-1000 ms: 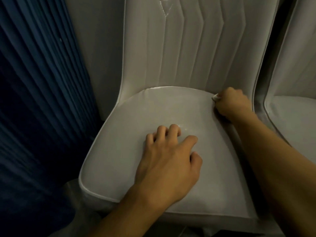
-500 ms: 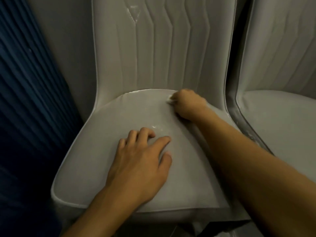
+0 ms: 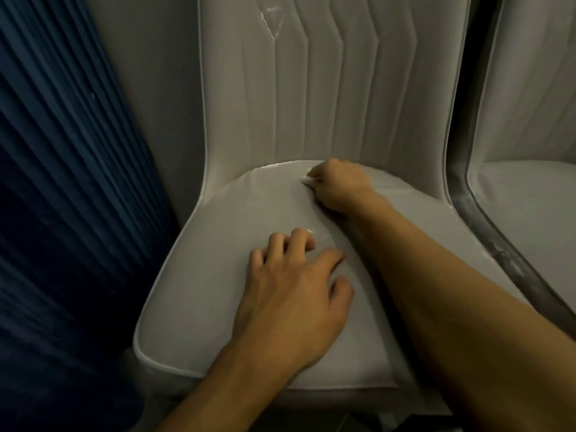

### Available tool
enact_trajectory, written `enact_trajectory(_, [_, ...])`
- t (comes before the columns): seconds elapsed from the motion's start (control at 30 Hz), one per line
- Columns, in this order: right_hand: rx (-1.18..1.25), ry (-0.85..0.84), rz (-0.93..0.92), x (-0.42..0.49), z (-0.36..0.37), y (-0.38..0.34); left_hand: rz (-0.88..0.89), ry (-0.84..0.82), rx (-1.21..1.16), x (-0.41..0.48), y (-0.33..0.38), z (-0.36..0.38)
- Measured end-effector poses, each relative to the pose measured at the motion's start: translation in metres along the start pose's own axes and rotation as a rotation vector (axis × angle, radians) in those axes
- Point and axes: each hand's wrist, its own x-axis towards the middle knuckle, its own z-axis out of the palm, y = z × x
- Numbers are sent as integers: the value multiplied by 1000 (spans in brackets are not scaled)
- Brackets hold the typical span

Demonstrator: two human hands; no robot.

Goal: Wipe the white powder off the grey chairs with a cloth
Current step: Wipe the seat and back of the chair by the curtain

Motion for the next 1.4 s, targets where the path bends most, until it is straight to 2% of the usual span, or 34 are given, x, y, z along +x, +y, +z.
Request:
enact_trajectory(0.13, [7, -88, -255, 2, 12, -33, 3, -3, -5, 0, 2, -2])
enact_trajectory(0.23, [70, -229, -395, -1, 2, -39, -2, -11, 1, 0, 6, -5])
enact_trajectory(0.3, [104, -245, -352, 9, -2, -40, -2, -19, -4, 0, 7, -6])
enact_trajectory(0.37, [18, -145, -274, 20, 2, -47, -12, -30, -9, -1, 6, -7])
enact_trajectory(0.43, [-44, -83, -294, 21, 14, -62, -21, -35, -8, 0, 4, -8])
enact_trajectory(0.53, [85, -199, -553, 9, 25, -88, -31, -28, -19, -3, 2, -7])
enact_trajectory(0.6, [154, -309, -652, 0, 18, -89, -16, -10, -26, -3, 2, -5])
enact_trajectory(0.67, [219, -383, -584, -6, 5, -79, -1, 2, -50, -4, 0, -2])
enact_trajectory(0.73, [227, -286, -472, -6, -3, -53, 15, 8, -74, -4, -4, 1])
enact_trajectory(0.8, [137, -138, -350, -3, -8, -18, 17, 19, -93, -5, -6, 3])
enact_trajectory(0.9, [90, -80, -195, -13, -20, 22, 19, 36, -105, -5, -4, 4])
enact_trajectory(1.0, [110, -112, -292, -38, -26, 37, 13, 34, -95, -5, -2, 3])
enact_trajectory(1.1, [141, -295, -484, -68, -33, 29, 12, 47, -83, -5, -2, 3])
enact_trajectory(1.17, [180, -398, -510, -77, -38, 24, 15, 43, -78, -4, -1, 3])
enact_trajectory(1.2, [187, -382, -502, -76, -39, 24, 13, 39, -74, -4, 0, 3])
enact_trajectory(1.33, [117, -145, -449, -70, -29, 23, 7, 48, -55, -5, -2, 2])
enact_trajectory(1.4, [150, -216, -481, -76, -28, 22, 12, 60, -51, -5, -1, 2])
